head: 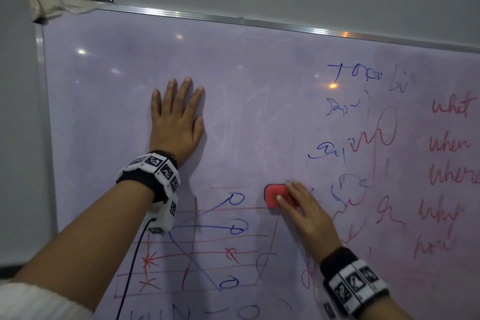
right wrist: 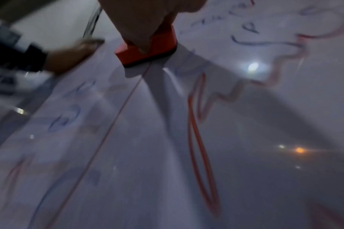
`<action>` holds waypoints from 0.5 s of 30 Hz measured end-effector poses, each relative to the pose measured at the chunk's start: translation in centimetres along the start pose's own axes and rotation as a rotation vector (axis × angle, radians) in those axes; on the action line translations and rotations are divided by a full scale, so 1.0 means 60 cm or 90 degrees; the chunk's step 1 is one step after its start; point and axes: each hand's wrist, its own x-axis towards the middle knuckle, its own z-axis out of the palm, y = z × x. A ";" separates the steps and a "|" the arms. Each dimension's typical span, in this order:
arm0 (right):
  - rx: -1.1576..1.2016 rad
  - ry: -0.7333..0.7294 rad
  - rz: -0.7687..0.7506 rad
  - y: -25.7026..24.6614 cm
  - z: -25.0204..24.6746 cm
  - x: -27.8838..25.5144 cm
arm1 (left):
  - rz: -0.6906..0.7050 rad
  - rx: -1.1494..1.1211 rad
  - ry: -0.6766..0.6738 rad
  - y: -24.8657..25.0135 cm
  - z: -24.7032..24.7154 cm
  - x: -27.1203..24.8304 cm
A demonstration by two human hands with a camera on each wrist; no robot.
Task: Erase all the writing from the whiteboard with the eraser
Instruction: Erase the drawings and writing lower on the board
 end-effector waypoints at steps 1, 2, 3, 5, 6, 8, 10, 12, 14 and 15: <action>0.008 0.028 -0.030 0.010 -0.001 0.008 | 0.001 -0.002 0.001 -0.001 0.000 0.000; 0.008 0.054 -0.039 0.027 -0.005 0.038 | 0.003 -0.005 0.002 0.000 -0.001 0.001; -0.003 0.078 -0.031 0.044 -0.013 0.086 | 0.004 -0.008 0.004 -0.001 -0.002 0.001; -0.002 0.127 0.027 0.075 -0.039 0.205 | 0.003 -0.012 0.008 -0.001 -0.003 0.001; -0.012 0.141 0.058 0.093 -0.050 0.264 | 0.003 -0.015 0.009 -0.001 -0.003 0.000; -0.041 0.154 0.095 0.108 -0.067 0.353 | 0.006 -0.022 0.015 -0.004 -0.003 0.000; -0.062 0.182 0.063 0.101 -0.053 0.365 | 0.027 -0.024 0.005 -0.017 -0.006 -0.001; -0.064 0.179 -0.052 0.070 -0.022 0.295 | 0.065 -0.014 -0.015 -0.040 -0.015 -0.006; -0.038 0.075 -0.174 0.025 0.009 0.178 | 0.079 0.000 -0.040 -0.070 -0.025 -0.018; -0.039 0.014 -0.224 0.005 0.019 0.122 | 0.073 0.005 -0.050 -0.086 -0.030 -0.025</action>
